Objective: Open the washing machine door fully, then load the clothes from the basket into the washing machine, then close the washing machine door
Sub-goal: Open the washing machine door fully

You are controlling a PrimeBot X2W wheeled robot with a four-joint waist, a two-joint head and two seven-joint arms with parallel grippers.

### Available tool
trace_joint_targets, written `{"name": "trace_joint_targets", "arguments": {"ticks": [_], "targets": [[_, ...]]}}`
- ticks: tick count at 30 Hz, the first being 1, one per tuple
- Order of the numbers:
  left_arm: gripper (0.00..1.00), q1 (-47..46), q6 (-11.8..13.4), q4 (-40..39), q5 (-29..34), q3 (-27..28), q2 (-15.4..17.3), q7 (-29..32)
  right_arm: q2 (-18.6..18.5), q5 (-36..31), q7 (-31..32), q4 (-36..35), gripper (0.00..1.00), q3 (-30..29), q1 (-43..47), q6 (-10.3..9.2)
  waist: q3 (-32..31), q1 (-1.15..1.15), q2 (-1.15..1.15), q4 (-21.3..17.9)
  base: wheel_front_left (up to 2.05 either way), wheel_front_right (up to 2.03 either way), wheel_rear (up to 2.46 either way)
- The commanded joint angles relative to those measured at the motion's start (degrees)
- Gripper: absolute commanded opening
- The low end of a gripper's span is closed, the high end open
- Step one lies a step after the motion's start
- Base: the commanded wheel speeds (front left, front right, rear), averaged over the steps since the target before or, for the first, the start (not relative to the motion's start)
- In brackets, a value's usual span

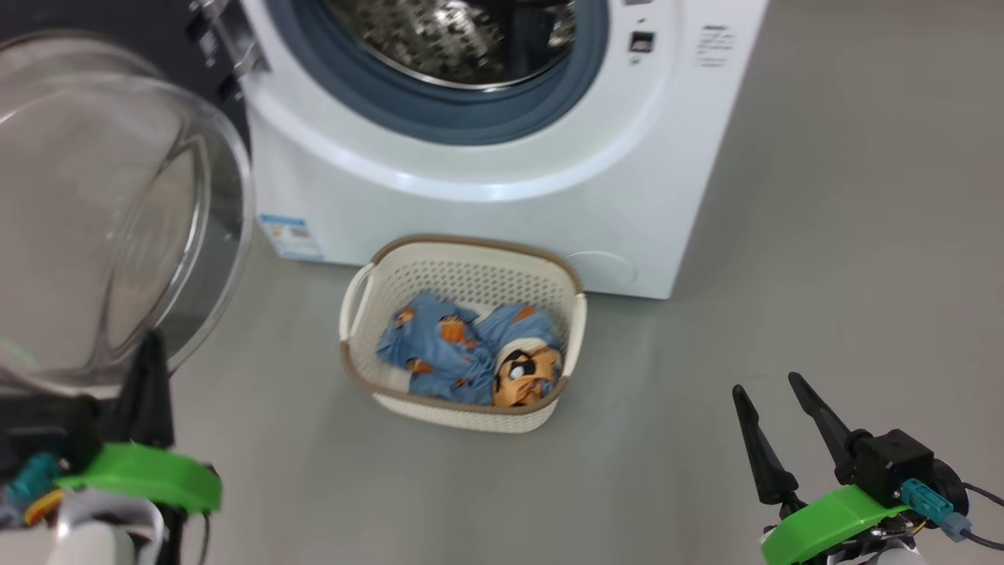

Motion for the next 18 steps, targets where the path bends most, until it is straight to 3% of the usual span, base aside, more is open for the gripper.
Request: {"name": "trace_joint_targets", "arguments": {"ticks": [1,18], "targets": [[0.00,0.60,-0.14,-1.88,0.20,1.39,1.53,-0.31,0.05,0.14,-0.67,-0.92,1.00,1.31,-1.16,0.09,-3.35,0.00,0.00,-3.78,0.00,0.00,0.00],[0.00,13.42,0.50,-9.63,-2.52,-1.13,-3.11,-0.31,1.92,0.52,-0.75,-2.55,1.00,1.17,0.95,0.09,-8.41,0.00,0.00,-13.80,0.00,0.00,0.00]]}}
